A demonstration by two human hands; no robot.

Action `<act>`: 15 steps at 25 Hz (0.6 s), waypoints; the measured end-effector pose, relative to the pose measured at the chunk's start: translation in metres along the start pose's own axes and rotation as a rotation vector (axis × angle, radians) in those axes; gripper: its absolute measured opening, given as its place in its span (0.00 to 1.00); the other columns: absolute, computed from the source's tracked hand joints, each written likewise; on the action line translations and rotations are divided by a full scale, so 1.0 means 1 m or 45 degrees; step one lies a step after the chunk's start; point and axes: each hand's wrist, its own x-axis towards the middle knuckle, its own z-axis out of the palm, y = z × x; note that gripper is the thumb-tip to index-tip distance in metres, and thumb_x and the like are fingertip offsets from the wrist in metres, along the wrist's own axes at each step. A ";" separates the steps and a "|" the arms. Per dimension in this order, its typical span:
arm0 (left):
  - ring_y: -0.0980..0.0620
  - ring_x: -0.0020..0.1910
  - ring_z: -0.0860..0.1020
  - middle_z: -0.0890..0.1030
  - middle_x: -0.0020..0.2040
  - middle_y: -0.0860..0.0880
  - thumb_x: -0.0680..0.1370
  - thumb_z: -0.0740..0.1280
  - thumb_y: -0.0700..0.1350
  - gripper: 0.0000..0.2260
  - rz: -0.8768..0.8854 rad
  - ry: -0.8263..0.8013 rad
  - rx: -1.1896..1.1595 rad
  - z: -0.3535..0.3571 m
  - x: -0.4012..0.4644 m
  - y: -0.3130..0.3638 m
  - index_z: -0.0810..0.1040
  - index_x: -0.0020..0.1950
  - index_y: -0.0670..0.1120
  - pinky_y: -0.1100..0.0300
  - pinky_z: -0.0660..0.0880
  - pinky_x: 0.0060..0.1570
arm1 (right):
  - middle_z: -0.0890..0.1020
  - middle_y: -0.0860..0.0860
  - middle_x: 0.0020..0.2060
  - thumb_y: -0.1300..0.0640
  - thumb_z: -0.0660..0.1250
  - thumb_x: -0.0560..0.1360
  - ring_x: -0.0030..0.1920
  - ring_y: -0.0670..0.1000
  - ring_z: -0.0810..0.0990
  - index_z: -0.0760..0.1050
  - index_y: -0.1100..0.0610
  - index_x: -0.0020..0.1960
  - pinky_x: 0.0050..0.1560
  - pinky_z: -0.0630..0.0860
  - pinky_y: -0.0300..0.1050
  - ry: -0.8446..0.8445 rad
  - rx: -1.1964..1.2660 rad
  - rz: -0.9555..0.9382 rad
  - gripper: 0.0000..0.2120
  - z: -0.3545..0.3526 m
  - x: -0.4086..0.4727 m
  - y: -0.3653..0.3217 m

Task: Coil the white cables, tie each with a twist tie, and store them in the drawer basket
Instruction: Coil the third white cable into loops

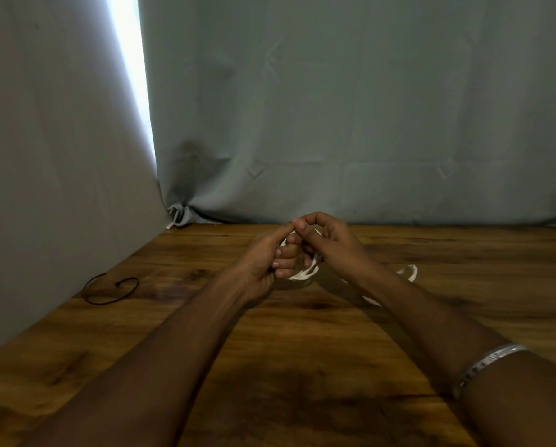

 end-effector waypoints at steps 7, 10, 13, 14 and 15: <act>0.60 0.14 0.58 0.60 0.19 0.55 0.87 0.55 0.51 0.19 0.115 0.180 -0.340 -0.025 0.003 0.019 0.64 0.36 0.49 0.68 0.53 0.13 | 0.86 0.56 0.39 0.55 0.72 0.79 0.36 0.55 0.87 0.77 0.50 0.57 0.42 0.84 0.55 0.011 -0.477 -0.035 0.07 -0.016 -0.008 0.006; 0.59 0.13 0.57 0.60 0.18 0.54 0.87 0.54 0.51 0.20 0.220 0.351 -0.477 -0.044 0.005 0.028 0.62 0.36 0.50 0.68 0.51 0.13 | 0.86 0.54 0.37 0.59 0.70 0.80 0.37 0.50 0.86 0.82 0.51 0.50 0.46 0.83 0.54 0.000 -0.505 -0.054 0.04 -0.029 -0.006 0.010; 0.58 0.13 0.58 0.60 0.18 0.54 0.88 0.53 0.52 0.20 0.284 0.524 -0.555 -0.059 0.010 0.027 0.63 0.36 0.49 0.68 0.53 0.12 | 0.86 0.50 0.38 0.61 0.71 0.79 0.39 0.46 0.83 0.85 0.51 0.48 0.44 0.80 0.48 0.057 -0.466 -0.069 0.07 -0.035 -0.004 0.014; 0.58 0.12 0.58 0.60 0.18 0.55 0.88 0.53 0.52 0.20 0.291 0.560 -0.551 -0.061 0.011 0.026 0.63 0.36 0.49 0.68 0.53 0.12 | 0.86 0.49 0.39 0.62 0.71 0.79 0.39 0.44 0.83 0.85 0.51 0.47 0.44 0.79 0.45 0.076 -0.485 -0.062 0.07 -0.036 -0.003 0.014; 0.59 0.13 0.58 0.61 0.18 0.55 0.88 0.53 0.53 0.20 0.288 0.586 -0.527 -0.061 0.013 0.025 0.63 0.36 0.49 0.67 0.54 0.12 | 0.86 0.48 0.39 0.61 0.71 0.79 0.40 0.43 0.82 0.85 0.50 0.47 0.45 0.79 0.45 0.079 -0.562 -0.078 0.08 -0.036 -0.003 0.013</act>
